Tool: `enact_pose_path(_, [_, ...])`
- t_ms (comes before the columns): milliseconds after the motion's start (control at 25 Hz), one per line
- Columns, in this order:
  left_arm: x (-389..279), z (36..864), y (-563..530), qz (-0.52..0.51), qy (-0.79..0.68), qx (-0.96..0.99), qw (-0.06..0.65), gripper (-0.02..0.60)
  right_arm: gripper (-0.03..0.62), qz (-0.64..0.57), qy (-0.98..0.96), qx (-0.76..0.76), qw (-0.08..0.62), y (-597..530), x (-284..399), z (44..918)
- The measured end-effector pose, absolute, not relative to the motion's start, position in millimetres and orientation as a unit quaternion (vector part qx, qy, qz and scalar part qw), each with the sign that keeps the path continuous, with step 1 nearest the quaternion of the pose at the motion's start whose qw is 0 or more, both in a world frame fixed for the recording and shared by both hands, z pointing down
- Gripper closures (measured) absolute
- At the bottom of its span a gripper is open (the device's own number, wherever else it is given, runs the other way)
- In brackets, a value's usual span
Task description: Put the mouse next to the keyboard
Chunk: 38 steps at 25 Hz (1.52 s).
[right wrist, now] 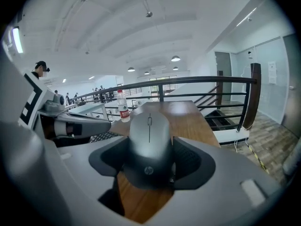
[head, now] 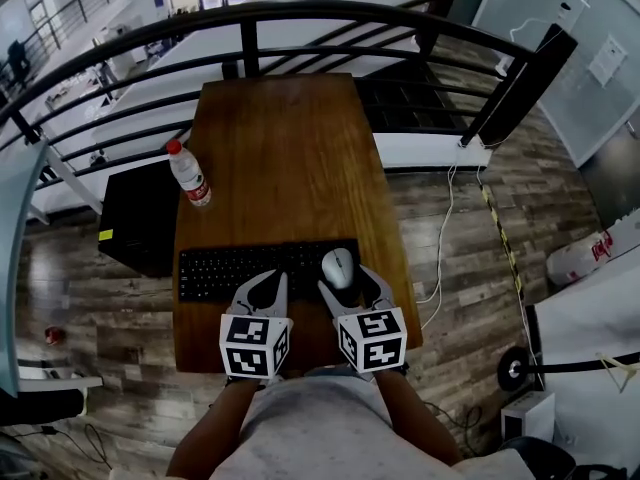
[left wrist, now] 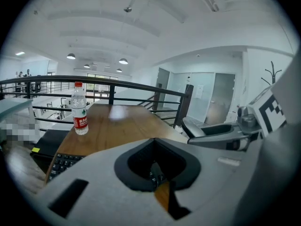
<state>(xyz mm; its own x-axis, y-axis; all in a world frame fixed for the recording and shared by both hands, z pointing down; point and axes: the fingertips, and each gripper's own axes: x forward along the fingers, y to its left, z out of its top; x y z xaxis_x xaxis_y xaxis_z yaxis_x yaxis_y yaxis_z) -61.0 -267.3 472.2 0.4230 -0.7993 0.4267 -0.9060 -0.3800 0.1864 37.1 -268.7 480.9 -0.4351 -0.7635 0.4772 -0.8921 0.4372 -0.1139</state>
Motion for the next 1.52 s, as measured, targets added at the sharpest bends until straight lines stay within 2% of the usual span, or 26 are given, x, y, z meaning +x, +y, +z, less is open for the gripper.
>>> enact_pose_path(880, [-21,491,-305,0.145,-0.5,0.828,0.208,0.586,0.293,0.253,-0.744,0.57,0.239,-315,142,561])
enact_pose_path(1520, [-28,498,-319,0.155,-0.508,0.821,0.211,0.586,0.292,0.297,-0.684,0.59,0.308,-338,171,616])
